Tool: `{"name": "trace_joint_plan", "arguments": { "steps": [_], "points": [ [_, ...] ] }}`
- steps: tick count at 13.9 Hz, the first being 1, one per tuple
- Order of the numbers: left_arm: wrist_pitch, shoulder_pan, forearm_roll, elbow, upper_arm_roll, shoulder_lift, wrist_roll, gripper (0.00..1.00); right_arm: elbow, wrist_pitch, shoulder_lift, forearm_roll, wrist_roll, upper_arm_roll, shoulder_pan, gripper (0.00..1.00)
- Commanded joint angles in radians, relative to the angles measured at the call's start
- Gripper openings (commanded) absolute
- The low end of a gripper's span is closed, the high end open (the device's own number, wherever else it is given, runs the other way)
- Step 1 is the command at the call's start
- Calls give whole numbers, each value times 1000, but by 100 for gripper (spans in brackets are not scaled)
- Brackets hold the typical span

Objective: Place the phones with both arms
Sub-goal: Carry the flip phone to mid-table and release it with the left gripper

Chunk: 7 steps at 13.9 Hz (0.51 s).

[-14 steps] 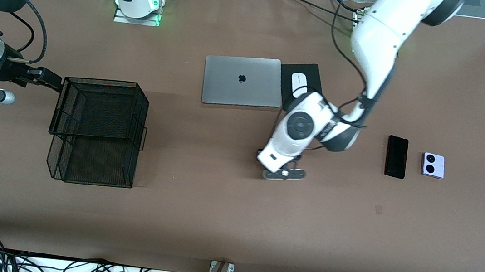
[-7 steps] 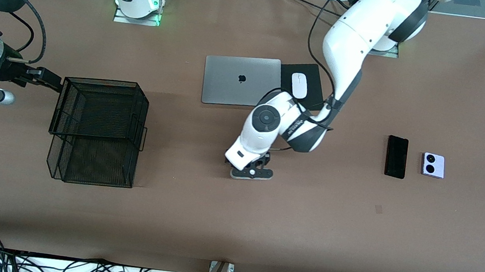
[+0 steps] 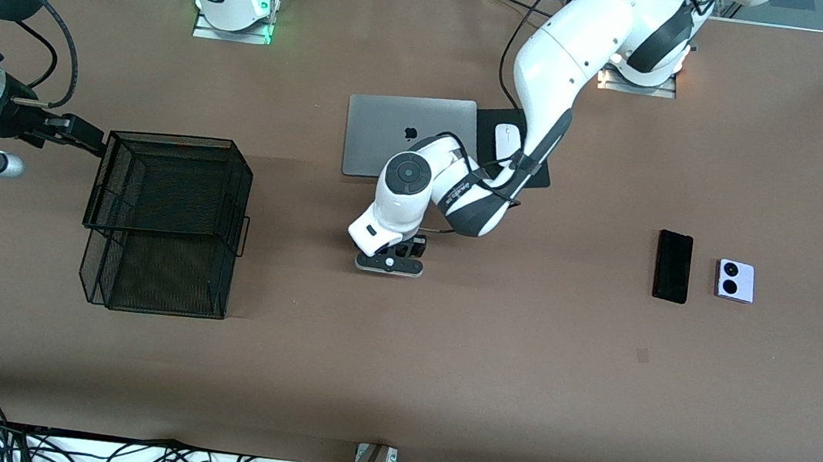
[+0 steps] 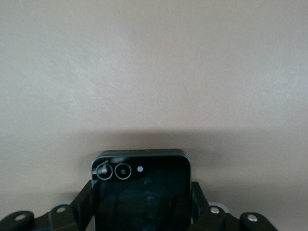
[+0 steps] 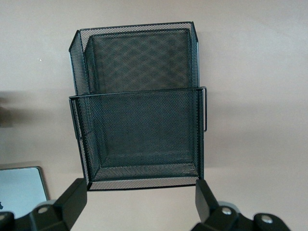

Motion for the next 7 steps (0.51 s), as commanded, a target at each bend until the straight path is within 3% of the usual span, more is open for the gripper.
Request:
{"name": "trace_joint_plan", "arguments": {
  "steps": [1,2,3,5,7],
  "points": [
    [16,-10,11,52,10,37,-37,0,14,-16,1,6,-13,6,-10,100],
    [15,-10,11,55,10,37,-40,63,14,-16,1,6,-13,7,-10,100],
    [15,-7,11,58,10,34,-48,100,14,-16,1,6,-13,6,-10,100],
    [-11,8,4,61,5,22,-54,100,14,-16,1,6,-13,7,-10,100],
    [-117,51,-15,67,-5,-16,-48,100,14,-15,1,6,-16,6,-10,100]
  ]
}}
